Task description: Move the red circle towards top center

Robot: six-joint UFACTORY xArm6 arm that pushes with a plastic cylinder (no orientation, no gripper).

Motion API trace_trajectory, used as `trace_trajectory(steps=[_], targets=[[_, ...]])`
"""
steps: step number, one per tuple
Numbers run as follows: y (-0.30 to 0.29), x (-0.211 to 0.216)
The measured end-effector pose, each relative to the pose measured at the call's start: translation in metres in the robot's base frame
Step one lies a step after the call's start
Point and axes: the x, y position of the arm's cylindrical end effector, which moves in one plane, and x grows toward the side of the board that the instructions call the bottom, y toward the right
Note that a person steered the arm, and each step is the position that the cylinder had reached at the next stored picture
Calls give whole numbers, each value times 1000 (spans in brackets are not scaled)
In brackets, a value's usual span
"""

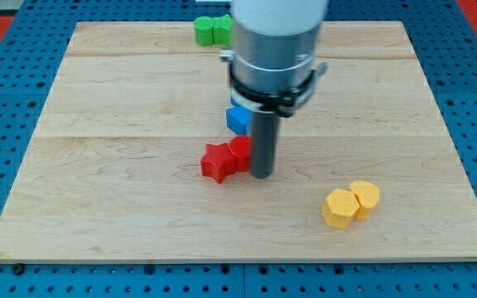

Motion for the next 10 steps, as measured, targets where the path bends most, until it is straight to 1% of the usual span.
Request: trace_trajectory(steps=[1, 2, 4, 6, 8, 10], targets=[[-49, 0], [-61, -9], [-27, -13], [33, -13], [40, -21], [32, -51]])
